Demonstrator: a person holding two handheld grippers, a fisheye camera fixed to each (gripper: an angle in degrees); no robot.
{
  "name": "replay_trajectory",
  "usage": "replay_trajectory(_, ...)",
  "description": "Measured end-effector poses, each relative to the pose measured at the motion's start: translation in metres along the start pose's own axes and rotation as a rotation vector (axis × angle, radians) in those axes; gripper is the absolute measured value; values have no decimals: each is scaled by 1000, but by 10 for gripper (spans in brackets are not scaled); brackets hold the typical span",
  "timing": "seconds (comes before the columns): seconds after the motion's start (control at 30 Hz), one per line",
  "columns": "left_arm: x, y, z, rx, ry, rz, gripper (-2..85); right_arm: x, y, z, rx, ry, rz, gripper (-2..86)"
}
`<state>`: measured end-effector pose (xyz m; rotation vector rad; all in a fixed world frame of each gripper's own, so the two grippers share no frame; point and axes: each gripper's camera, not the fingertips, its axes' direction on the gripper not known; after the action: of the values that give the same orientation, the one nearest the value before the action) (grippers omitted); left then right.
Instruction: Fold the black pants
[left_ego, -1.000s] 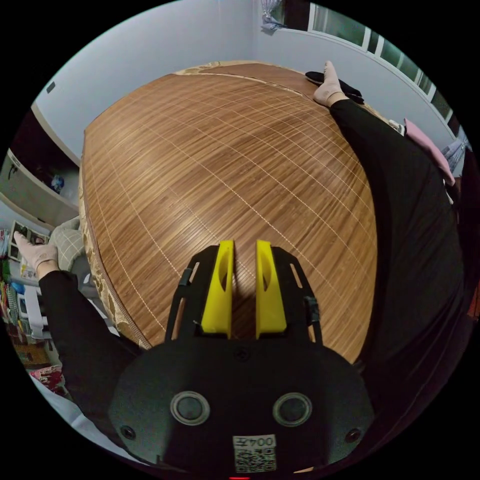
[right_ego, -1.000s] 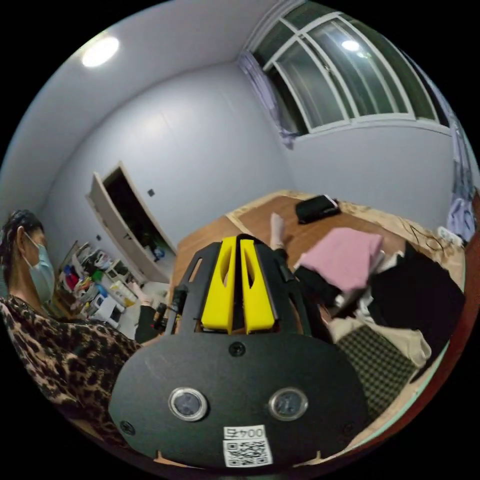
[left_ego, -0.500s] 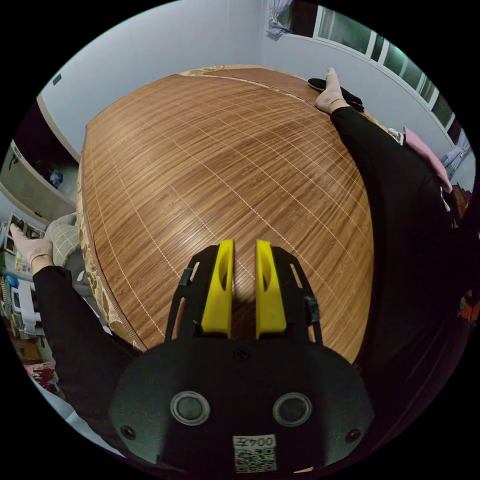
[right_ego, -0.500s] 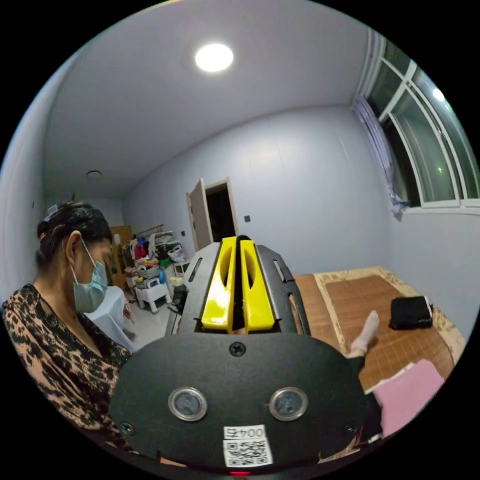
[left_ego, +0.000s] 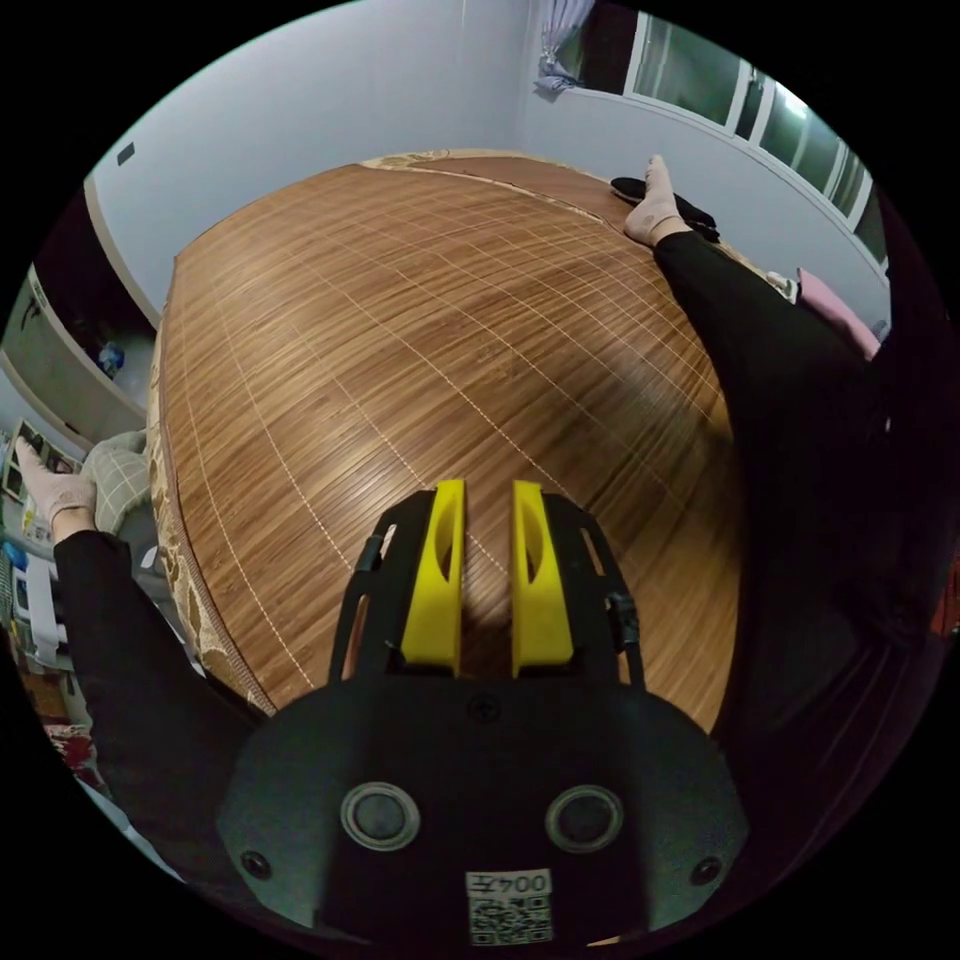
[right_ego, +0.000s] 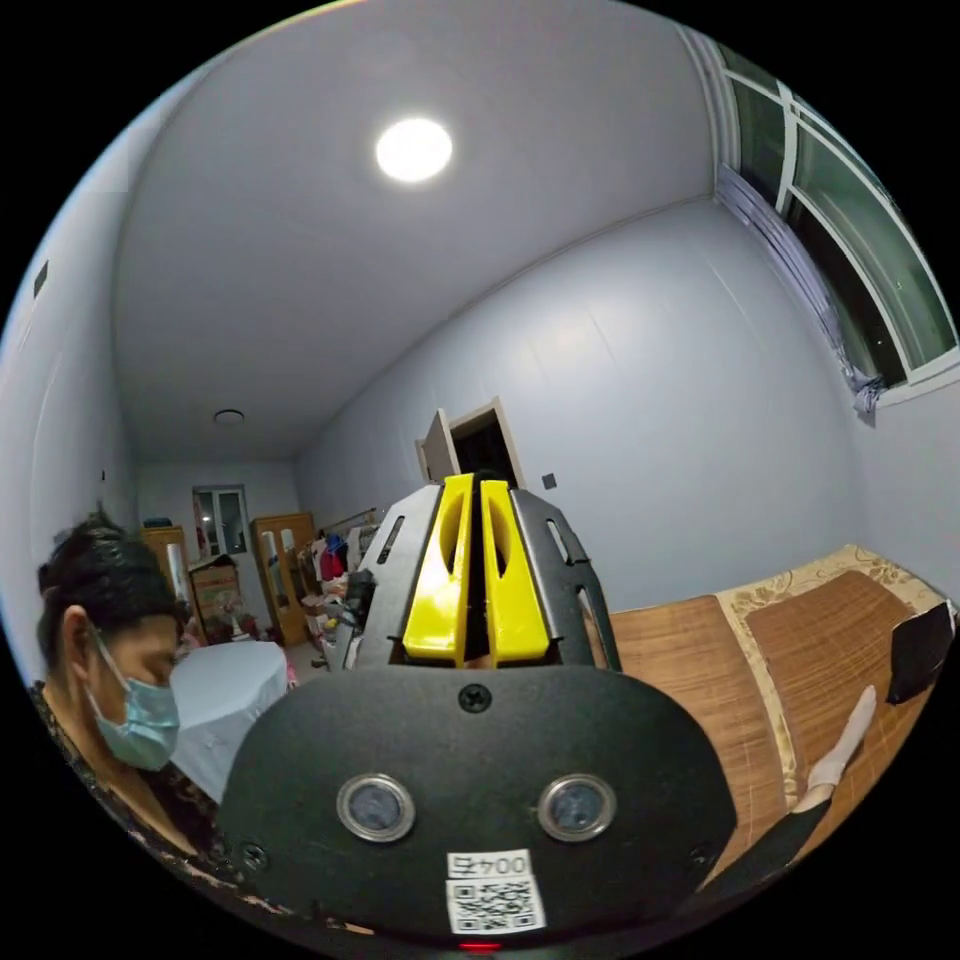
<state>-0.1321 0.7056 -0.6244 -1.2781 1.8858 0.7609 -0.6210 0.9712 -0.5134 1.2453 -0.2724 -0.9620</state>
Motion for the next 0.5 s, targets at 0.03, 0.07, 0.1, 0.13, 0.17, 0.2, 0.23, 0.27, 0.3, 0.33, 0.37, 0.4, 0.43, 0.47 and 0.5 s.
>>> replay_trajectory(0.03, -2, 0, -1, 1, 1, -7, 58, 5, 0, 15, -9, 17, -4, 0)
replay_trajectory(0.07, -6, 0, -4, 8, 7, -21, 57, 18, 1, 47, -39, 47, -3, 5)
replay_trajectory(0.1, -10, -1, -7, 13, 24, -36, 58, 33, 3, 81, -77, 81, 1, 12)
replay_trajectory(0.13, -13, -1, -9, 17, 34, -47, 62, 41, 5, 101, -117, 101, -8, 20)
replay_trajectory(0.17, -18, -1, -15, 33, 38, -76, 68, 61, 10, 142, -237, 143, -9, 35)
replay_trajectory(0.2, -23, -1, -21, 54, 30, -99, 75, 83, 18, 181, -396, 152, 2, 60)
replay_trajectory(0.23, -25, 0, -25, 67, 28, -108, 78, 93, 24, 197, -465, 145, 13, 73)
replay_trajectory(0.27, -29, 1, -32, 92, 31, -124, 83, 111, 37, 216, -519, 112, 43, 79)
replay_trajectory(0.3, -32, 1, -38, 109, 37, -139, 87, 124, 49, 222, -526, 79, 71, 84)
replay_trajectory(0.33, -34, 2, -41, 115, 40, -147, 88, 129, 56, 222, -521, 73, 72, 85)
replay_trajectory(0.37, -38, 2, -46, 126, 46, -164, 91, 139, 71, 222, -538, 80, 56, 88)
replay_trajectory(0.4, -41, 2, -51, 135, 55, -173, 94, 149, 89, 222, -585, 99, 37, 92)
replay_trajectory(0.43, -43, 2, -53, 138, 60, -178, 95, 155, 101, 221, -616, 112, 30, 94)
replay_trajectory(0.47, -46, 1, -58, 148, 74, -184, 98, 169, 126, 217, -682, 139, 22, 100)
replay_trajectory(0.5, -47, 1, -62, 156, 89, -187, 101, 185, 156, 212, -763, 162, 27, 106)
